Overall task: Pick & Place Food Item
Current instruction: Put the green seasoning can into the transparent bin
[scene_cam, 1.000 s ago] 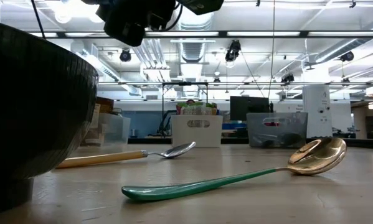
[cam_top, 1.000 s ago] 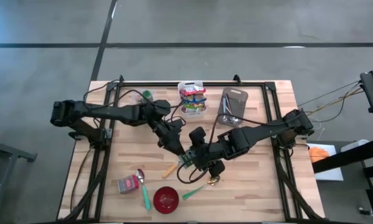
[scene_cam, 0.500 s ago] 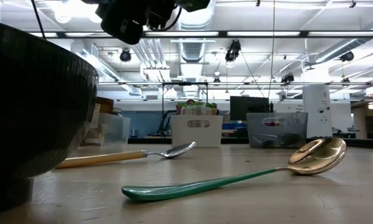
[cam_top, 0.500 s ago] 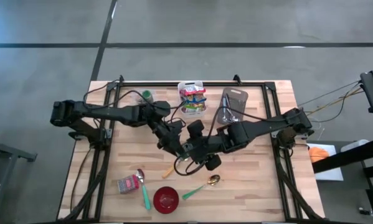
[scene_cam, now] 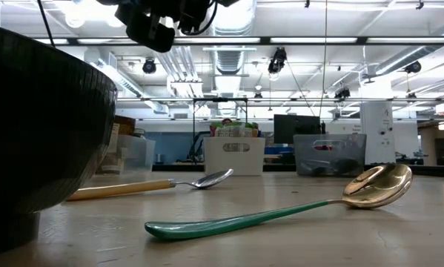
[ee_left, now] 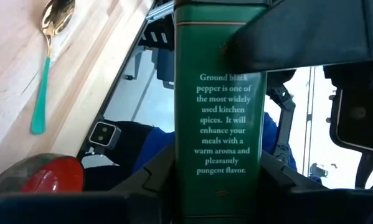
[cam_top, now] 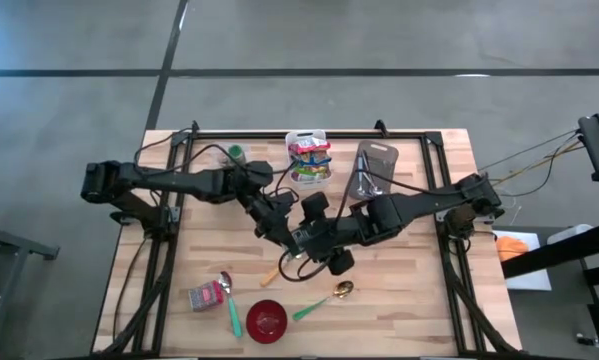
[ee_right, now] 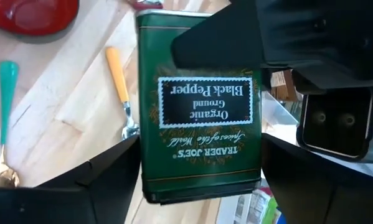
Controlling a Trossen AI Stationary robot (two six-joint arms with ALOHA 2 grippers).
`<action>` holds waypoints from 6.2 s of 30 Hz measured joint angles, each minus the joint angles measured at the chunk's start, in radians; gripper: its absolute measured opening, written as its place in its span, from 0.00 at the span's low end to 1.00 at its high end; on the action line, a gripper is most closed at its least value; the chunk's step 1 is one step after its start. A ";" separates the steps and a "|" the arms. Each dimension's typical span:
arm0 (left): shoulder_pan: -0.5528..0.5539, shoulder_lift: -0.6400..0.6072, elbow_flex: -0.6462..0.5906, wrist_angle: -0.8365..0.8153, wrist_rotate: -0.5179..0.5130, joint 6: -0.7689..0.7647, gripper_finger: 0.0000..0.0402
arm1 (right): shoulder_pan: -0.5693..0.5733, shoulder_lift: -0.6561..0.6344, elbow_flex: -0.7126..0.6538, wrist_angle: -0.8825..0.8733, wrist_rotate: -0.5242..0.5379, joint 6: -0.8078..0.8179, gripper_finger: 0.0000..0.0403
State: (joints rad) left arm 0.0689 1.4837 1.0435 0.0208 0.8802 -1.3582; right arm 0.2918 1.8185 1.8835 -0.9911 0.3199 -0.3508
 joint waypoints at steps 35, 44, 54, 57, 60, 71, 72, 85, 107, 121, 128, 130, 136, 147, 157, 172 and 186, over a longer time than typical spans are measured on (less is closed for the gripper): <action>0.113 -0.324 0.010 0.422 -0.653 0.764 0.32 | -0.074 -0.092 0.321 0.286 0.161 0.838 0.82; 0.075 -0.314 0.017 0.442 -0.643 0.794 0.32 | -0.148 -0.082 0.320 0.437 0.074 0.777 0.82; 0.063 -0.314 0.018 0.474 -0.653 0.801 0.32 | -0.199 -0.051 0.319 0.479 -0.035 0.789 0.82; 0.063 -0.308 0.018 0.479 -0.653 0.801 0.32 | -0.203 -0.041 0.319 0.483 -0.044 0.787 0.82; 0.057 -0.302 0.018 0.481 -0.656 0.801 0.32 | -0.210 -0.038 0.319 0.487 -0.042 0.785 0.82; 0.048 -0.293 0.018 0.481 -0.656 0.801 0.32 | -0.218 -0.035 0.319 0.501 -0.040 0.778 0.53; 0.048 -0.293 0.018 0.484 -0.654 0.801 0.32 | -0.217 -0.035 0.319 0.500 -0.038 0.777 0.49; 0.048 -0.293 0.018 0.465 -0.619 0.748 0.51 | -0.216 -0.035 0.320 0.463 -0.074 0.698 0.24; 0.055 -0.287 0.420 -0.541 -0.509 0.931 0.85 | -0.214 -0.009 0.319 0.091 -0.296 0.702 0.24; 0.054 -0.115 0.523 -0.644 -0.350 0.985 0.81 | -0.209 -0.003 0.319 0.097 -0.358 0.710 0.24; 0.053 -0.108 0.525 -0.635 -0.339 0.996 0.52 | -0.210 -0.003 0.319 0.097 -0.377 0.700 0.24; 0.053 -0.108 0.528 -0.640 -0.351 0.997 0.41 | -0.210 -0.003 0.319 0.088 -0.377 0.714 0.24; 0.054 -0.109 0.528 -0.644 -0.364 1.001 0.29 | -0.211 -0.003 0.319 0.061 -0.377 0.744 0.24; 0.067 -0.117 0.528 -0.675 -0.331 0.918 0.29 | -0.209 0.001 0.320 0.063 -0.432 0.721 0.59; 0.104 -0.150 0.530 -0.736 -0.317 0.878 0.29 | -0.210 0.001 0.318 0.031 -0.423 0.744 0.69; 0.346 -0.204 0.519 -1.346 -0.792 0.785 0.29 | -0.180 0.000 0.318 -0.211 -0.325 0.846 0.69; 0.662 -0.198 0.226 -1.220 -0.939 0.890 0.29 | -0.072 -0.015 0.319 -0.285 -0.201 0.881 0.69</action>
State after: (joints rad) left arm 0.7305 1.2858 1.2694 -1.1988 -0.0592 -0.4679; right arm 0.2203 1.8038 2.2024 -1.2763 0.1192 0.5297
